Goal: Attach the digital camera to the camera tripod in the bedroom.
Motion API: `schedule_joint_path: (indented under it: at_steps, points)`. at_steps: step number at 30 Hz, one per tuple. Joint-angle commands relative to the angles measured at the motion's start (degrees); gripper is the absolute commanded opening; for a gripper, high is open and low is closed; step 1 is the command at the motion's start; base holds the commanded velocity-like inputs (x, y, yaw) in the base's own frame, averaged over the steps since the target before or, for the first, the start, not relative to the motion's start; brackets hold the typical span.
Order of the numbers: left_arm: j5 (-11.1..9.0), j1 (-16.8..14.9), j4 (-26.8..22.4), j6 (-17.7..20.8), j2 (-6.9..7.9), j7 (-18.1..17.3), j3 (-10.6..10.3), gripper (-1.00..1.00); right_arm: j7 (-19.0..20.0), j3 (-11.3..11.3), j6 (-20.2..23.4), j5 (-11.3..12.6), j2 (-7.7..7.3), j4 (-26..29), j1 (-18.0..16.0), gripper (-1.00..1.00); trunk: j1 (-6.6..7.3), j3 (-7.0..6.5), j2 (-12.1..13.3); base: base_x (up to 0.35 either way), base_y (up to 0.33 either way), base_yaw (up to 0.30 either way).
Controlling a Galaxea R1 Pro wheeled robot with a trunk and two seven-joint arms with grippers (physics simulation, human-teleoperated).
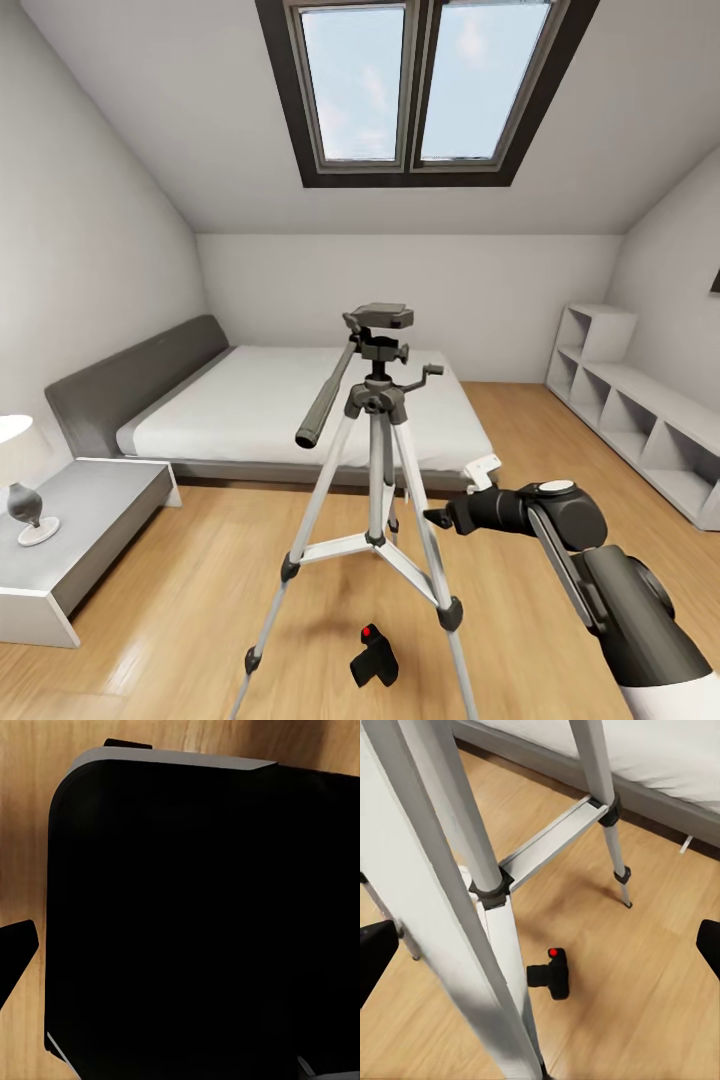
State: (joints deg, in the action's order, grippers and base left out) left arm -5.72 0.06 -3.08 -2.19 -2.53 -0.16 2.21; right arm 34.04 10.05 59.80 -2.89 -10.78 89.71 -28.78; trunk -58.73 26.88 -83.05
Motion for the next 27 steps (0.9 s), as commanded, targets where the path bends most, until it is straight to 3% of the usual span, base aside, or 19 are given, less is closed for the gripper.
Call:
schedule_joint_path:
  at_steps: [1, 17, 27]
  points:
    - [-0.5, 0.0, 0.0, -0.1, -0.02, 0.0, 0.2, 1.00, 0.3, 0.2, 0.2, -0.3, -0.04, 0.0, 0.0, 1.00, 0.00, 0.05, 0.0, 0.000, 0.000, 0.000]
    - [-0.5, 0.0, -0.1, -0.1, -0.02, 0.0, 0.2, 1.00, 0.5, 1.1, 0.2, -0.2, -0.03, 0.1, 0.0, 1.00, 0.00, 0.05, 0.0, 0.000, 0.000, 0.000]
    - [-0.5, 0.0, 0.0, -0.1, -0.02, 0.0, 0.2, 1.00, 3.0, 4.7, 0.2, -0.2, 0.84, 0.1, 0.0, 1.00, 0.00, 0.05, 0.0, 0.000, 0.000, 0.000]
